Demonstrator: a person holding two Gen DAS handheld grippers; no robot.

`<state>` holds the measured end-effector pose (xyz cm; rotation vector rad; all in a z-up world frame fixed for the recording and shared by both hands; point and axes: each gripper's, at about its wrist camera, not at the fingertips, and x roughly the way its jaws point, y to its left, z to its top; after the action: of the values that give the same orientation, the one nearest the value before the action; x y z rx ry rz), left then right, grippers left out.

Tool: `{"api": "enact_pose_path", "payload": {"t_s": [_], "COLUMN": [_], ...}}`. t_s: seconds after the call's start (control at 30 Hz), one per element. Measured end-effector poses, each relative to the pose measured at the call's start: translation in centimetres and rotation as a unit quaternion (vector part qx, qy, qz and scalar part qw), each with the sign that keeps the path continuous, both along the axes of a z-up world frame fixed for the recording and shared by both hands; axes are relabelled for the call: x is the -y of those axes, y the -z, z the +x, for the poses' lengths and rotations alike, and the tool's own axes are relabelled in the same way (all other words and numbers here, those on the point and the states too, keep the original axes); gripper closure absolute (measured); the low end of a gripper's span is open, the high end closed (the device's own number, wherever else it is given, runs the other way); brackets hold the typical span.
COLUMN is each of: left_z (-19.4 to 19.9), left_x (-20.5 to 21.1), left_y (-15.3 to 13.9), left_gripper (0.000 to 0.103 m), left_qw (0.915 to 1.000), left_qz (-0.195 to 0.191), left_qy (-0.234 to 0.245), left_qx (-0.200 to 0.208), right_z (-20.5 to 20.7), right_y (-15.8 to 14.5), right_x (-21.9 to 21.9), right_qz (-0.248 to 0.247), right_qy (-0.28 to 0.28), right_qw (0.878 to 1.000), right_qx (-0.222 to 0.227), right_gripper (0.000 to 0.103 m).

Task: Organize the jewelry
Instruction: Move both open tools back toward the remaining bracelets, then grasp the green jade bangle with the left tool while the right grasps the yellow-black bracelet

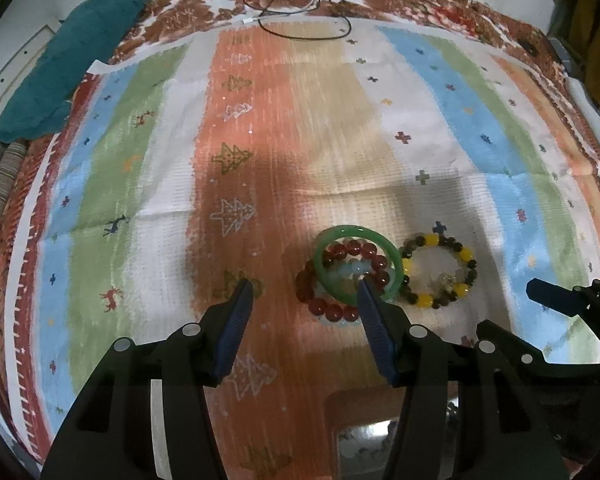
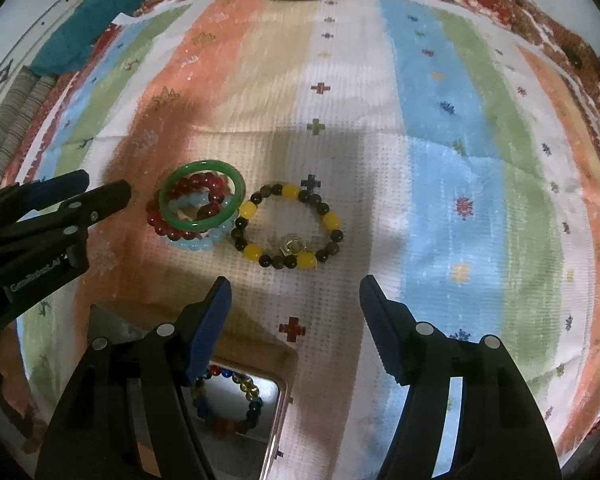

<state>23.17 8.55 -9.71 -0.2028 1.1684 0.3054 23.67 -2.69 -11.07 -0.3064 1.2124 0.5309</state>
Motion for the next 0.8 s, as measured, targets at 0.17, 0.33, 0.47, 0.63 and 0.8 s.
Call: {"api": "enact_pose_path", "payload": {"t_s": [0.17,0.33,0.47,0.63,0.8], "left_z": [0.9,1.6,2.1,2.6,3.2], "left_x": [-0.5,-0.7,-1.0,-1.5,-1.6], "left_y": [1.0,1.6,2.2,2.8,3.4], "left_gripper": [0.049,0.049,0.049,0.049,0.052], "left_qw": [0.9999,0.9998,0.9997,0.9996,0.9994], "left_qz": [0.001,0.0,-0.002,-0.005,-0.01], "left_qy": [0.0,0.002,0.003,0.0,0.004], "left_qx": [-0.011,-0.017,-0.022,-0.029,-0.034], "right_z": [0.7,1.4,2.2,3.1,3.9], "right_y": [0.5,1.0,1.6,2.0,2.5], "right_x": [-0.6,-1.2,-1.6,-1.6,-1.6], "right_qz": [0.003,-0.002,-0.011,-0.013,-0.021], "right_qy": [0.004,0.002,0.002,0.01,0.02], "right_qw": [1.0,1.0,1.0,1.0,1.0], "right_qx": [-0.013,-0.015,-0.015,-0.015,-0.013], "right_gripper": [0.037,0.037,0.037,0.037,0.043]}}
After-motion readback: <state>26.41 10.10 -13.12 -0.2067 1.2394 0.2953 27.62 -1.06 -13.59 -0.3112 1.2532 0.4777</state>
